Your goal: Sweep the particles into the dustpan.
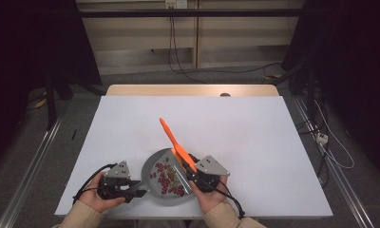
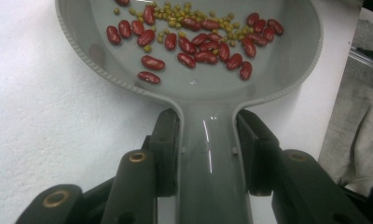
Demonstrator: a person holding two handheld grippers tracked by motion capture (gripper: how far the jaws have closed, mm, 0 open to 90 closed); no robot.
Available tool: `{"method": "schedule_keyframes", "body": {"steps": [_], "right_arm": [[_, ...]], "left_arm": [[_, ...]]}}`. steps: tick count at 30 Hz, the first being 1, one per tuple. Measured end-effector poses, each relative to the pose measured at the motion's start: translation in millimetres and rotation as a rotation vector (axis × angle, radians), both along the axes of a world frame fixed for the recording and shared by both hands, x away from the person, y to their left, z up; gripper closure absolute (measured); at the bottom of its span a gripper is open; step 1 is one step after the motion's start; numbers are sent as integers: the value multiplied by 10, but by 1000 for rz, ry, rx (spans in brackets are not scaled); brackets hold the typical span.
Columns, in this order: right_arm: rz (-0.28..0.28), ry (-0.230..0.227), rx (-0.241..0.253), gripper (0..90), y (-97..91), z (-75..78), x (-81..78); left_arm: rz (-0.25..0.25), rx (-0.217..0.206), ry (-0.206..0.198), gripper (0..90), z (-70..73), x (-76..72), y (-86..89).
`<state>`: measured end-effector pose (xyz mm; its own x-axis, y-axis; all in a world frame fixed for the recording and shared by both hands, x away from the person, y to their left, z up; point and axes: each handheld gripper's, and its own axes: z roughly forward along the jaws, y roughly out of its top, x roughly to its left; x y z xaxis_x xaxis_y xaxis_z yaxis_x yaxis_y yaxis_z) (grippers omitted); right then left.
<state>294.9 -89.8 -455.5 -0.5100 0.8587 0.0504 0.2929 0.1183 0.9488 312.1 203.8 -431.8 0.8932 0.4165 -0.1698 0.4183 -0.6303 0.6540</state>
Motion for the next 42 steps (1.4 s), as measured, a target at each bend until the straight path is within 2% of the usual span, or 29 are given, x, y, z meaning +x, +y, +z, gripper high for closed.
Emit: {"method": "schedule_keyframes", "body": {"steps": [3,5,8,10,13,15,16,20,28,30,31,42], "right_arm": [[17,8,54,713,32,39,-27],[44,-2,43,713,80,42,-53],[55,0,71,713,85,62,-43],[44,-9,83,713,44,88,-31],[28,-18,106,712,-40,145,-7],[17,-31,105,713,-92,191,3],[13,-34,111,713,-120,212,9],[-4,-40,123,713,-239,265,32],[-33,-38,114,713,-452,317,89],[-42,-37,97,713,-491,312,101],[-41,-31,93,713,-513,307,110],[-79,-10,69,713,-770,279,154]], "left_arm": [[3,10,-7,632,2,-2,1],[7,3,-6,631,-1,-6,-1],[8,-11,-4,631,-14,-11,2],[9,-6,-9,631,-12,-9,11],[15,-26,-8,631,-21,-6,19],[26,-22,-27,631,-14,-5,26],[29,-40,-27,632,-13,-4,29],[37,-47,-43,631,9,2,43],[87,-63,-63,631,44,29,85],[114,-69,-68,631,50,28,89],[106,-63,-66,631,59,39,101],[187,-74,-89,631,91,96,126]]}}
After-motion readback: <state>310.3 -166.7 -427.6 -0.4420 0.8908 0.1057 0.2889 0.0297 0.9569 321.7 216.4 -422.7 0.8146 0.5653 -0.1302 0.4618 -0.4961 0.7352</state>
